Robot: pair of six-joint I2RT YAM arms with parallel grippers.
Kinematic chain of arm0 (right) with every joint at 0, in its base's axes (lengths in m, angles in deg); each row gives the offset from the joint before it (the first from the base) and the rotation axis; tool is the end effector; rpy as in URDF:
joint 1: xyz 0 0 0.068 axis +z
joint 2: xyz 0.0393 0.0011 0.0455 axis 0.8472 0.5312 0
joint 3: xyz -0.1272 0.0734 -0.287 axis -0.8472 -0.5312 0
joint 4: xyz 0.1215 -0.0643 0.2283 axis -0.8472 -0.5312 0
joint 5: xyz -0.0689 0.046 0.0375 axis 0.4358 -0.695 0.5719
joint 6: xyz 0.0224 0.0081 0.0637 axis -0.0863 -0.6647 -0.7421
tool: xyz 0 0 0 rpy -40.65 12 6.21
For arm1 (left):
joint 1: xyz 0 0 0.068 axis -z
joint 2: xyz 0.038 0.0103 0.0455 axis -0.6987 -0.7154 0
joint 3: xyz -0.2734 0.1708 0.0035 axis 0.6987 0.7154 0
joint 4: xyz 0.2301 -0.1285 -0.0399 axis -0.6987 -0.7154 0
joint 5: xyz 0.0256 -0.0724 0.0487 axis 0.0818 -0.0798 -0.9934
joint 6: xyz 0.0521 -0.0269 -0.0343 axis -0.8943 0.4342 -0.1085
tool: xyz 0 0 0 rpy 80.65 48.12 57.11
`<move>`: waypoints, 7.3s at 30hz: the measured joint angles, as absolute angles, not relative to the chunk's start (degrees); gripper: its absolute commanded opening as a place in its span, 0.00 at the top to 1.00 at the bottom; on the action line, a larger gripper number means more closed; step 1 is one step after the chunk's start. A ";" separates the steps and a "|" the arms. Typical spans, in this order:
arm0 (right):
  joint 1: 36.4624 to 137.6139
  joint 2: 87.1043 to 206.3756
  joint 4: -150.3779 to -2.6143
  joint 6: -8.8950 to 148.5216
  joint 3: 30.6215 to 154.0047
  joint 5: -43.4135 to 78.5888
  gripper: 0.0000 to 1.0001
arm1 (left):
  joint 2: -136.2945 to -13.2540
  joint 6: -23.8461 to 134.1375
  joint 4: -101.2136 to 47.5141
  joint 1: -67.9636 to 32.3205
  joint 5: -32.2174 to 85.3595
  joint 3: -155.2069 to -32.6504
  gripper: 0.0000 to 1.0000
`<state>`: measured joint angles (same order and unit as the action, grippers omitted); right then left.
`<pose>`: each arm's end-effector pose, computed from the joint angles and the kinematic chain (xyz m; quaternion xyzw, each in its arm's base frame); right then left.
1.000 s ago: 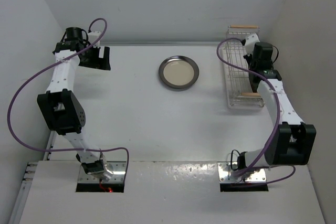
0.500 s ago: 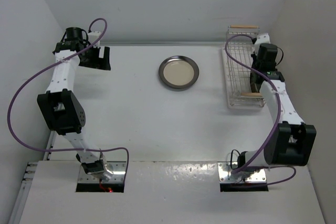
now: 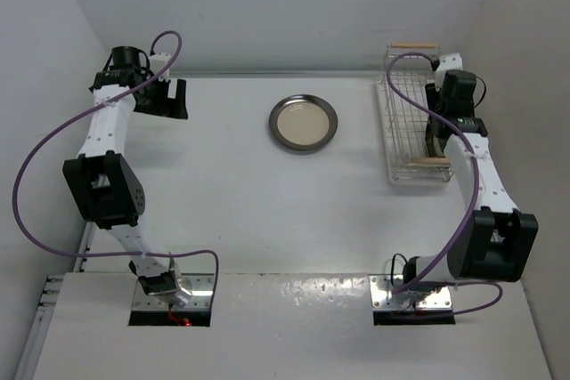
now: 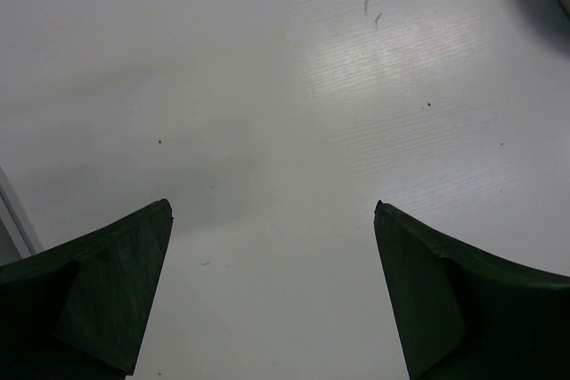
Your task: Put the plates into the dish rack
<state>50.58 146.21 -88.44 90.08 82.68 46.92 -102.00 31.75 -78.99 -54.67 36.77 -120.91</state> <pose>0.3313 -0.0630 0.3626 0.0533 0.8419 -0.2504 0.4751 0.4136 0.0580 0.3644 0.0623 0.9367 -0.0901 0.3325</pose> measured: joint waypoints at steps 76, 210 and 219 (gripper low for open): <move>75.32 165.62 -77.05 50.28 88.49 24.74 1.00 | -99.75 30.53 -79.43 -54.91 34.78 -115.14 0.00; 52.70 103.96 -90.67 55.74 52.08 -4.79 0.00 | -82.04 27.45 -79.04 -54.91 27.57 -95.60 0.00; 55.87 91.42 -101.24 42.85 40.69 -3.57 0.00 | -65.52 27.56 -79.34 -55.24 15.68 -76.72 0.00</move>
<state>55.87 91.42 -101.24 42.85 40.69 -3.57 -65.52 27.56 -79.34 -55.24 15.68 -76.72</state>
